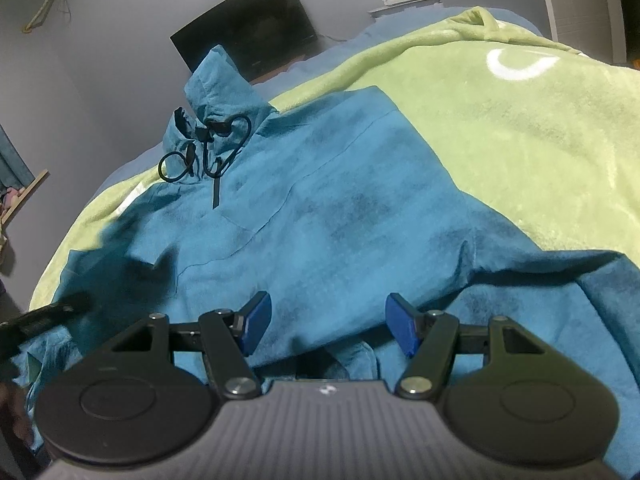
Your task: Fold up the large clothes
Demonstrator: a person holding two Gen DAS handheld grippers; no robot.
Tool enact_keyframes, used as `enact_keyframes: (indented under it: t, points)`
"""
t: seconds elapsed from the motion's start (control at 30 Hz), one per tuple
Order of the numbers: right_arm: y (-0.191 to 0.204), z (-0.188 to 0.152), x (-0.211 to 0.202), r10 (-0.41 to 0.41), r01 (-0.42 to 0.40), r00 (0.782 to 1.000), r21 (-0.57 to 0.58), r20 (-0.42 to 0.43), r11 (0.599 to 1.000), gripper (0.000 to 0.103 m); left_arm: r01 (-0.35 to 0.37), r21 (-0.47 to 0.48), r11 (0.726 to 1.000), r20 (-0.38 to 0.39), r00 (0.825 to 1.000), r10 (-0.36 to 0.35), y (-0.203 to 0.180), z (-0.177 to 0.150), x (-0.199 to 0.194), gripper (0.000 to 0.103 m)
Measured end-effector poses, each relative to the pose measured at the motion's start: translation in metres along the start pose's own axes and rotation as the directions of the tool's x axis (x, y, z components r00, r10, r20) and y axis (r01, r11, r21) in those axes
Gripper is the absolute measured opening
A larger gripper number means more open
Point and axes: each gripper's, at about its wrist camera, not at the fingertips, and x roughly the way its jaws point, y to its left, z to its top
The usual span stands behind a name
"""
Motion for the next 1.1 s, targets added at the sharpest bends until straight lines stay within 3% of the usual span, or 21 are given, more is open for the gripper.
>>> enact_keyframes:
  t: [0.03, 0.1, 0.17, 0.23, 0.3, 0.37, 0.5, 0.57, 0.63, 0.7, 0.8, 0.87, 1.1]
  points:
    - [0.000, 0.000, 0.000, 0.000, 0.000, 1.000, -0.003, 0.001, 1.000, 0.062, -0.005, -0.069, 0.998, -0.032, 0.999, 0.003, 0.017, 0.001, 0.002, 0.007]
    - [0.000, -0.001, -0.001, -0.001, 0.001, 1.000, -0.008, 0.000, 1.000, 0.062, -0.028, -0.173, 0.985, -0.088, 0.996, 0.013, 0.046, -0.001, 0.006, 0.023]
    - [0.000, -0.001, -0.001, -0.003, 0.003, 1.000, -0.012, -0.001, 1.000, 0.062, -0.119, -0.231, 0.966, -0.156, 0.984, 0.084, 0.067, -0.006, 0.012, 0.058]
    - [0.001, -0.002, -0.001, -0.005, 0.005, 1.000, -0.015, 0.000, 1.000, 0.062, -0.188, -0.282, 0.941, -0.169, 0.975, 0.144, 0.082, -0.013, 0.008, 0.067]
    - [0.002, -0.002, -0.001, -0.008, 0.008, 1.000, -0.019, 0.001, 1.000, 0.062, -0.188, -0.351, 0.917, -0.148, 0.978, 0.144, 0.091, -0.018, -0.001, 0.069]
    - [0.003, -0.003, -0.001, -0.012, 0.012, 1.000, -0.021, -0.001, 1.000, 0.062, -0.167, -0.367, 0.915, -0.103, 0.985, 0.139, 0.089, -0.017, -0.010, 0.069]
    - [0.005, -0.003, 0.000, -0.029, 0.029, 1.000, -0.032, -0.003, 0.999, 0.062, -0.100, -0.231, 0.968, 0.021, 0.994, 0.108, 0.065, -0.009, -0.020, 0.071]
    - [0.008, -0.004, 0.000, -0.026, 0.026, 1.000, -0.046, 0.009, 0.999, 0.062, -0.053, -0.131, 0.990, 0.035, 0.998, 0.058, 0.045, -0.010, -0.021, 0.079]
    - [0.011, -0.005, 0.001, -0.014, 0.015, 1.000, -0.067, 0.018, 0.998, 0.062, -0.014, -0.031, 0.999, -0.016, 1.000, 0.013, 0.027, -0.011, -0.009, 0.080]
    - [0.014, -0.005, 0.009, -0.012, 0.013, 1.000, -0.093, 0.007, 0.996, 0.062, -0.028, 0.053, 0.998, -0.109, 0.993, 0.034, 0.013, -0.021, 0.007, 0.083]
    - [0.010, -0.007, 0.031, -0.064, 0.058, 0.995, -0.077, -0.082, 0.995, 0.062, -0.069, 0.084, 0.994, -0.264, 0.960, 0.089, 0.007, -0.038, 0.034, 0.083]
    - [0.000, -0.009, 0.042, -0.093, 0.091, 0.986, -0.021, -0.140, 0.996, 0.062, -0.079, 0.092, 0.993, -0.257, 0.961, 0.100, 0.005, -0.043, 0.032, 0.087]
    - [0.000, -0.012, 0.030, -0.088, 0.088, 0.992, 0.000, -0.086, 0.996, 0.065, -0.061, 0.043, 0.997, -0.205, 0.976, 0.069, 0.012, -0.041, 0.017, 0.092]
